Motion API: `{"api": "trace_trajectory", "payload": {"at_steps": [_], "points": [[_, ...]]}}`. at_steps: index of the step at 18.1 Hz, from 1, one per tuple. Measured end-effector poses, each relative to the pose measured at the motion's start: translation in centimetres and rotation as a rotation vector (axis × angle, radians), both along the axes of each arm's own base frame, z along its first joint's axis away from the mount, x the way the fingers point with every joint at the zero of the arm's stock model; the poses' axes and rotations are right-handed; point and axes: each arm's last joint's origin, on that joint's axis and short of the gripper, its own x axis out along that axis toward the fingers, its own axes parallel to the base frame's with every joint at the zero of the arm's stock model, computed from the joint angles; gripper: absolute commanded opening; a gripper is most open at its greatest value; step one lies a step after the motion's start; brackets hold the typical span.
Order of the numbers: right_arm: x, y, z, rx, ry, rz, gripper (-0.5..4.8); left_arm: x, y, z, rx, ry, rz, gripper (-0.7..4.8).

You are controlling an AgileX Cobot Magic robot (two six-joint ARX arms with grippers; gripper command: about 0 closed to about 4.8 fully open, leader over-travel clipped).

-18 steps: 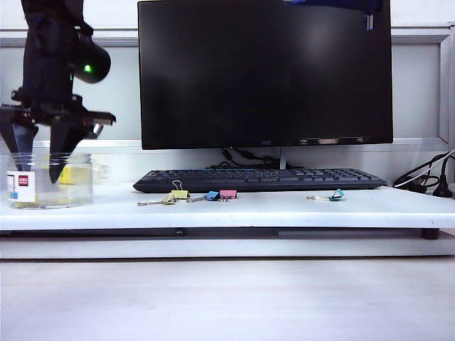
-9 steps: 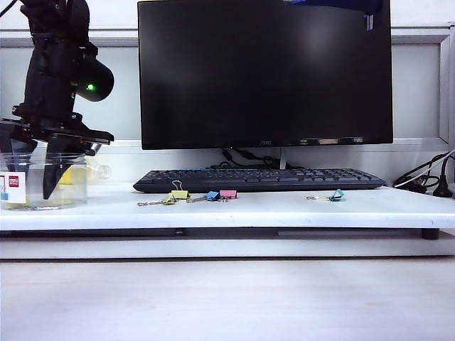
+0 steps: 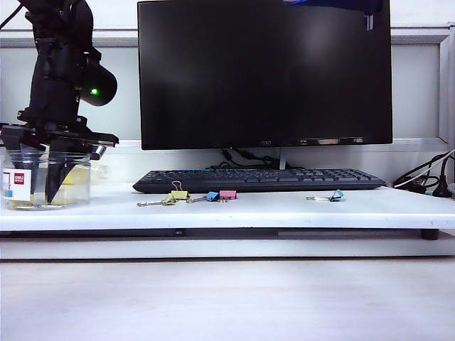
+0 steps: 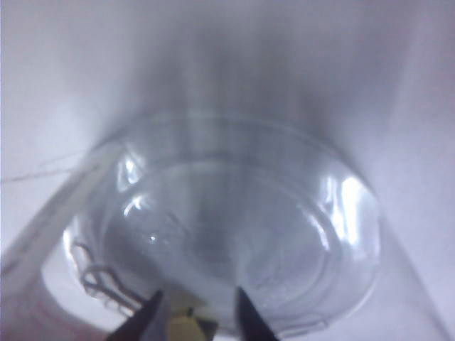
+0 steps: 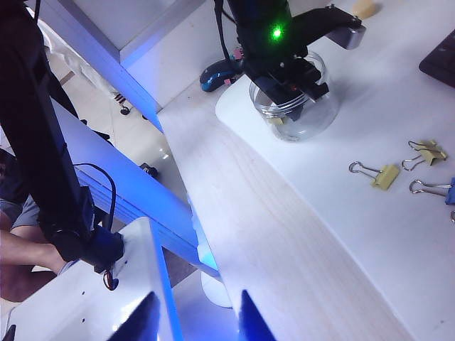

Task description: Take the clips out of the round transparent plastic box and place them on the table.

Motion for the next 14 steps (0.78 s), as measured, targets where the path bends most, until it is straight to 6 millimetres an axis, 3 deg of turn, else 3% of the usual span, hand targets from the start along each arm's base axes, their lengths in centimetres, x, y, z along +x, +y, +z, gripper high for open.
{"api": "trace_trajectory", "payload": {"at_steps": [2, 5, 10, 14], "points": [[0.01, 0.00, -0.01, 0.000, 0.000, 0.000, 1.48, 0.06, -0.01, -0.06, -0.003, -0.002, -0.001, 0.74], [0.01, 0.00, -0.01, 0.000, 0.000, 0.000, 1.48, 0.46, -0.16, -0.18, -0.018, -0.039, -0.004, 0.46], [0.01, 0.00, -0.01, 0.000, 0.000, 0.000, 1.48, 0.91, -0.30, -0.24, -0.053, -0.080, -0.003, 0.50], [0.01, 0.00, -0.01, 0.000, 0.000, 0.000, 1.48, 1.01, -0.29, 0.29, -0.052, -0.083, -0.003, 1.18]]}}
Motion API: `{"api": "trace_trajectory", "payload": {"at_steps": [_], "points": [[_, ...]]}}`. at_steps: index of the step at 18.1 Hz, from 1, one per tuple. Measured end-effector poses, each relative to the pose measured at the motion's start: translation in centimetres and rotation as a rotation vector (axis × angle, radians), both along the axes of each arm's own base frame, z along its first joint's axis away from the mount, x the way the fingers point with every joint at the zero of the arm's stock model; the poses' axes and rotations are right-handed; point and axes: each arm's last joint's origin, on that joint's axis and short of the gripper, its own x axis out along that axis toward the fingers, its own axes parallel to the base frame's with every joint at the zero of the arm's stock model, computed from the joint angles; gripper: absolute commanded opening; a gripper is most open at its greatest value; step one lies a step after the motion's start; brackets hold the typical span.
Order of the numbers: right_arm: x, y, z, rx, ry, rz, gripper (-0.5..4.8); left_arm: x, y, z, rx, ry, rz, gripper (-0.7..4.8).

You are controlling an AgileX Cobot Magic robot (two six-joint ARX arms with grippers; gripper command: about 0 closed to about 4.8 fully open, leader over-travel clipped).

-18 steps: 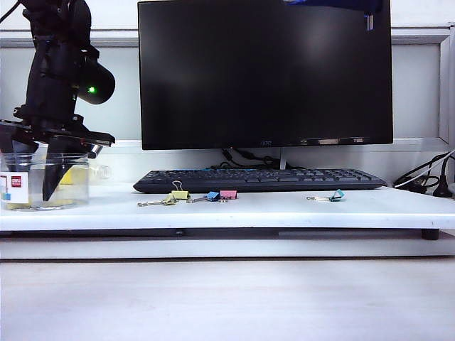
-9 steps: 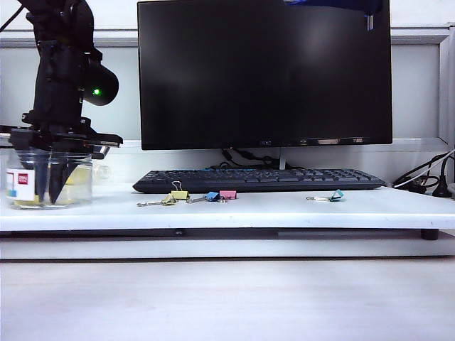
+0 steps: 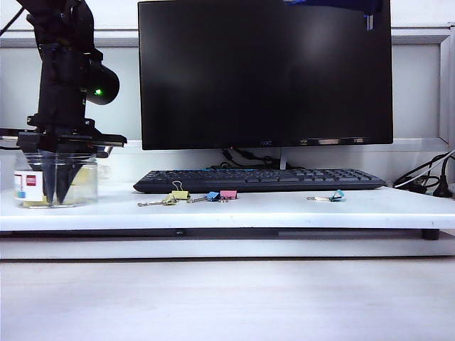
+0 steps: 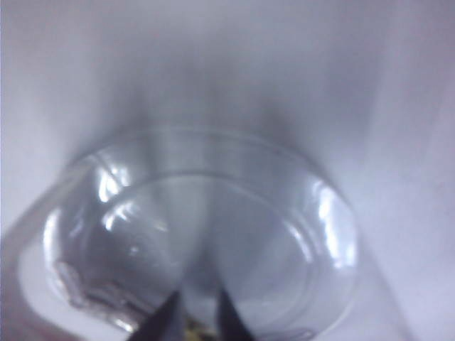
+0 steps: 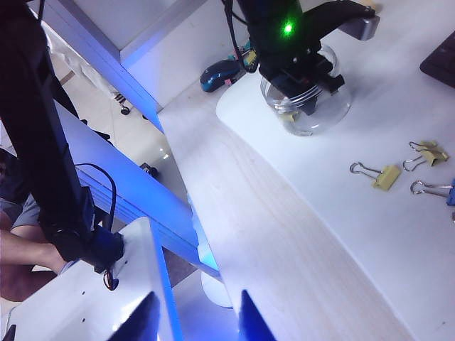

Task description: Take the clips out of the round transparent plastic box and place them on the table.

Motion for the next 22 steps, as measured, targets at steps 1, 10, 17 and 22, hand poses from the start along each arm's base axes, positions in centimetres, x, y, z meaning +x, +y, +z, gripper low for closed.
{"api": "trace_trajectory", "payload": {"at_steps": [1, 10, 17, 22], "points": [[0.0, 0.0, 0.0, 0.000, 0.000, 0.000, 1.48, 0.1, 0.0, 0.2, 0.002, -0.001, -0.004, 1.17], [0.0, 0.0, 0.0, 0.000, -0.001, 0.000, 1.48, 1.0, -0.3, 2.3, 0.047, -0.048, -0.058, 1.44], [0.0, 0.0, 0.0, -0.003, -0.016, 0.005, 1.48, 0.8, -0.7, 2.6, 0.049, -0.048, -0.139, 1.57], [0.0, 0.0, 0.0, -0.007, -0.019, 0.002, 1.48, -0.4, -0.3, 4.4, 0.087, -0.077, -0.222, 1.57]]}}
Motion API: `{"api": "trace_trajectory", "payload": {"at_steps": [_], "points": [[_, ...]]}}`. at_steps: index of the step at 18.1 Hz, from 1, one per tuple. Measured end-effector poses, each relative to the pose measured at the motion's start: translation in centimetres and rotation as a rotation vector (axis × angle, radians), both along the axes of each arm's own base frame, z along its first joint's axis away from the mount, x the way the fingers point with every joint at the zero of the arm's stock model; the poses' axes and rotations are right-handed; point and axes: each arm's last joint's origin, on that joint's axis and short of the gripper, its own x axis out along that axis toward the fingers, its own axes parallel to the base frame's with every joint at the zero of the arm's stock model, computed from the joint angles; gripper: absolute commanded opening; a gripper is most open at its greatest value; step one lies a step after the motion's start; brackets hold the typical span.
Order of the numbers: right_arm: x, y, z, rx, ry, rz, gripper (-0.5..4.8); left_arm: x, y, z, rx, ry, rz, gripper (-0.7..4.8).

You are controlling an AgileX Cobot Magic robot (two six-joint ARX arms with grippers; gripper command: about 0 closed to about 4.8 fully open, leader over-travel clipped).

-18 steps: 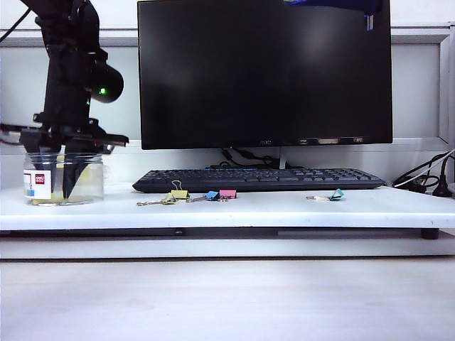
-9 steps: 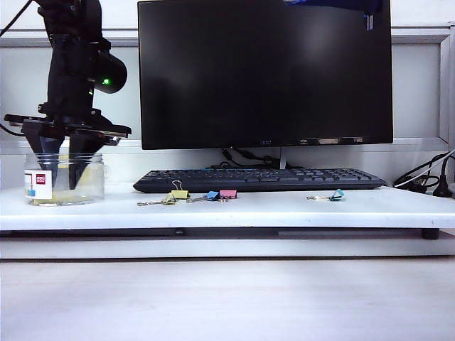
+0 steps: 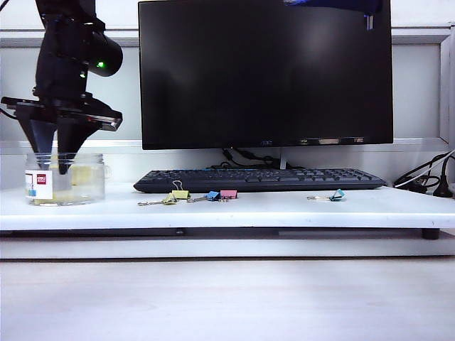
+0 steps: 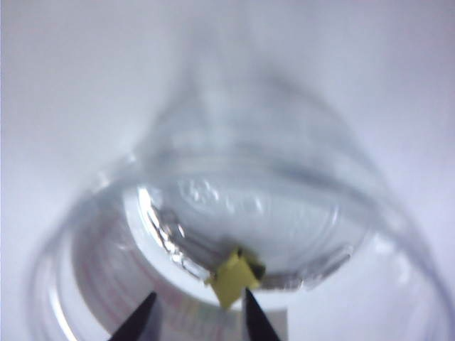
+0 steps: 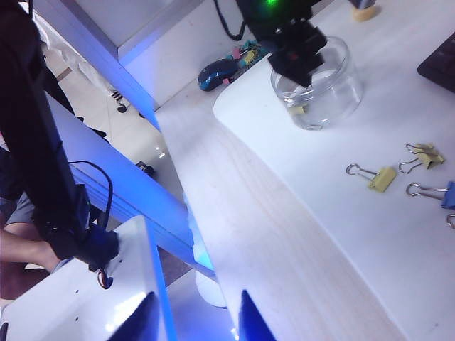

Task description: Take the clips out of the round transparent plastic box and place them on the table.

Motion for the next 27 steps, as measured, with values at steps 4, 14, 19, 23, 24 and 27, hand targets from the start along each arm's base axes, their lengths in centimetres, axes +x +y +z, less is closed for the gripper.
{"api": "trace_trajectory", "payload": {"at_steps": [4, 14, 19, 23, 24, 27], "points": [[0.0, 0.0, 0.0, -0.002, 0.000, -0.002, 1.48, -0.5, 0.1, -0.8, 0.003, 0.046, -0.047, 1.57], [0.0, 0.0, 0.0, -0.007, -0.003, -0.008, 1.48, -1.0, 0.1, -2.3, -0.030, 0.120, -0.070, 2.16], [0.0, 0.0, -0.6, -0.012, 0.011, -0.008, 1.48, -1.2, 0.1, -2.9, -0.025, 0.144, -0.071, 2.15], [0.0, 0.0, -1.1, -0.018, 0.026, -0.009, 1.48, -1.2, 0.2, -2.9, -0.010, 0.134, -0.020, 2.15], [0.0, 0.0, -1.1, -0.016, 0.022, -0.009, 1.48, -1.2, 0.2, -2.9, -0.010, 0.132, 0.000, 2.15], [0.0, 0.0, -1.1, -0.016, 0.021, -0.009, 1.48, -1.2, 0.2, -2.9, -0.011, 0.127, 0.037, 2.14]]}}
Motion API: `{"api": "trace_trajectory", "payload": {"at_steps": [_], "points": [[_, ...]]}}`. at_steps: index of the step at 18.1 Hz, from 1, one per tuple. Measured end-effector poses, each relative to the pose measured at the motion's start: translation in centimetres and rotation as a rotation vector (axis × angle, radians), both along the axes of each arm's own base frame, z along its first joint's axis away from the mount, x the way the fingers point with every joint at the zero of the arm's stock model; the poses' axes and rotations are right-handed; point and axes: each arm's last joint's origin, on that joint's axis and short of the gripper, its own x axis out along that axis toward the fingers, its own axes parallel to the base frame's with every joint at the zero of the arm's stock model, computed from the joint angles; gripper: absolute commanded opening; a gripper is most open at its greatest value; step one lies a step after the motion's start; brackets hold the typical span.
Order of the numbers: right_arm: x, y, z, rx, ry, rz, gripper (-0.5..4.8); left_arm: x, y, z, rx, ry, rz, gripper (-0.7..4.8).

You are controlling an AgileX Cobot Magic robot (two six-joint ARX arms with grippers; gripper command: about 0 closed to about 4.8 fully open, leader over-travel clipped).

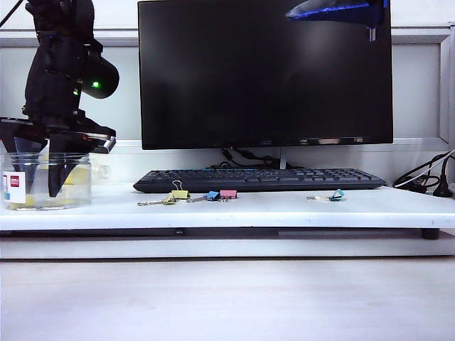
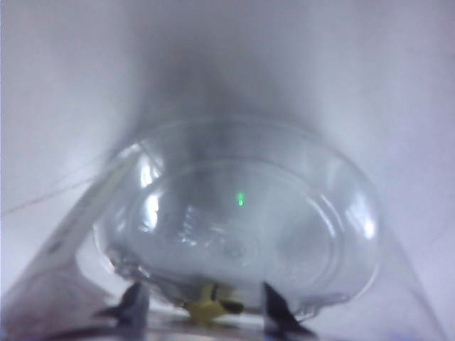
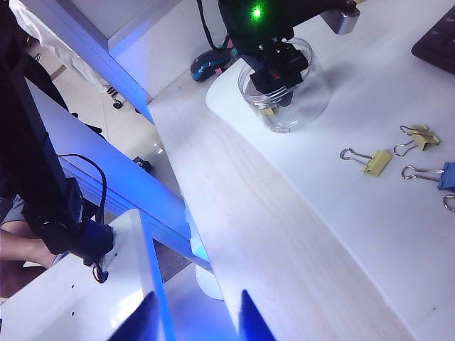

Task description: Take the clips out of the round transparent plastic box and place them on the table.

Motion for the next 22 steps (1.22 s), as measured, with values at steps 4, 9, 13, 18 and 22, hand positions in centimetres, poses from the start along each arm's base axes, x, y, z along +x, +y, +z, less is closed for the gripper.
{"api": "trace_trajectory", "payload": {"at_steps": [4, 9, 13, 18, 22], "points": [[0.0, 0.0, 0.0, 0.000, -0.001, 0.000, 1.48, 0.0, -0.2, 0.0, -0.028, -0.001, 0.087, 2.05], [0.0, 0.0, 0.1, 0.003, -0.008, 0.000, 1.48, -0.1, -0.4, -0.1, -0.071, 0.008, 0.162, 1.47], [0.0, 0.0, 0.1, 0.003, -0.007, 0.001, 1.48, 0.1, -0.5, -0.8, -0.067, 0.026, 0.185, 1.47], [0.0, 0.0, 0.1, 0.003, -0.007, 0.001, 1.48, 0.1, -0.8, -1.0, -0.064, 0.028, 0.197, 1.41], [0.0, 0.0, 0.0, 0.003, -0.005, 0.001, 1.48, 0.3, -1.0, -1.2, -0.088, 0.024, 0.194, 0.32]]}}
